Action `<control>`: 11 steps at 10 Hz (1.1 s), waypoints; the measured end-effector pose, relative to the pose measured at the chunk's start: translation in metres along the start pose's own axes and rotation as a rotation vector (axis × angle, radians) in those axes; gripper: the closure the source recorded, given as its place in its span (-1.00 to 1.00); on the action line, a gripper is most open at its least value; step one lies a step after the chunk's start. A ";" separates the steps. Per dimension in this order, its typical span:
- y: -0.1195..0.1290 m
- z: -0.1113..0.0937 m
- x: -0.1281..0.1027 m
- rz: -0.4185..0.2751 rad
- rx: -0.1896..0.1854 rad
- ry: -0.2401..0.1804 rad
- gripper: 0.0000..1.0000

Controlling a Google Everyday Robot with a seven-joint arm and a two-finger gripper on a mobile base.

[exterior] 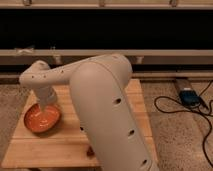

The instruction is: Push the ceramic bowl across the table

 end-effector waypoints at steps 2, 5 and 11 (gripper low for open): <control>0.011 0.022 -0.005 -0.039 0.013 0.011 -0.30; 0.012 0.044 -0.005 -0.054 0.033 0.030 -0.30; -0.007 0.057 -0.006 -0.004 0.066 0.053 -0.30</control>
